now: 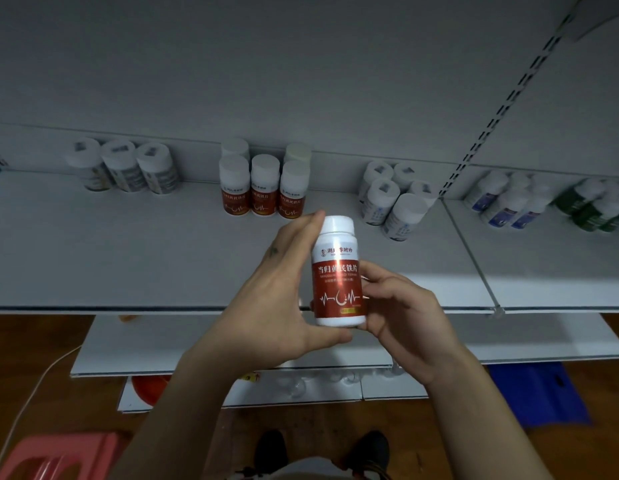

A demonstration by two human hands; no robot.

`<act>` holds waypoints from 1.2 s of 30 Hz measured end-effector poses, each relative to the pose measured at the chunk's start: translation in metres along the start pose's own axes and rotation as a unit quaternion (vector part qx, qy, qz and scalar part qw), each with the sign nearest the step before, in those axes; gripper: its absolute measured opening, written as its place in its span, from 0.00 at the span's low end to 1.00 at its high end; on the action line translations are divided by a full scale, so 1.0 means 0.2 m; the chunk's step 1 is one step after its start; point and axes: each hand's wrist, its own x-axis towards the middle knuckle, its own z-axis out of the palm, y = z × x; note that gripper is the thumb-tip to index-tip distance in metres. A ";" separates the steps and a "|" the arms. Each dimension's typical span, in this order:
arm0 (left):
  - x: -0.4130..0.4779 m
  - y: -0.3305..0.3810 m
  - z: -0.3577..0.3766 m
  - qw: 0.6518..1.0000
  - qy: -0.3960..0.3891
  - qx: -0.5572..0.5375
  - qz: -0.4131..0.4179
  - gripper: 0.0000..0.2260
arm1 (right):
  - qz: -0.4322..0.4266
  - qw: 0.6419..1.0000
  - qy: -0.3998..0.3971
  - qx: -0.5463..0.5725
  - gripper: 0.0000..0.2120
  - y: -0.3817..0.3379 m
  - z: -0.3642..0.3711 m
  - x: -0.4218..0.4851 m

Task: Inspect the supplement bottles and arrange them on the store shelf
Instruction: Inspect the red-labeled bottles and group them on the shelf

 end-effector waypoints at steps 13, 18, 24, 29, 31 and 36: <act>0.02 0.00 -0.03 0.997 0.030 0.045 0.062 0.55 | -0.033 0.998 -0.036 -0.039 0.27 -0.04 0.02 0.01; 0.02 -0.01 -0.03 0.996 0.022 0.056 0.059 0.56 | -0.037 0.997 -0.036 -0.052 0.26 -0.05 0.03 0.03; 0.00 -0.03 -0.02 0.997 0.020 0.058 0.043 0.58 | -0.033 0.992 -0.027 -0.122 0.26 -0.03 0.08 0.06; -0.03 -0.01 -0.02 0.998 0.034 0.055 0.017 0.61 | -0.028 0.981 -0.039 -0.189 0.22 -0.03 0.12 0.05; -0.04 0.00 -0.02 0.997 0.044 0.060 0.009 0.61 | -0.022 0.982 -0.047 -0.181 0.21 -0.03 0.12 0.06; -0.04 0.01 -0.03 0.995 0.098 0.026 -0.018 0.60 | 0.023 0.995 -0.093 -0.032 0.19 -0.04 0.05 0.09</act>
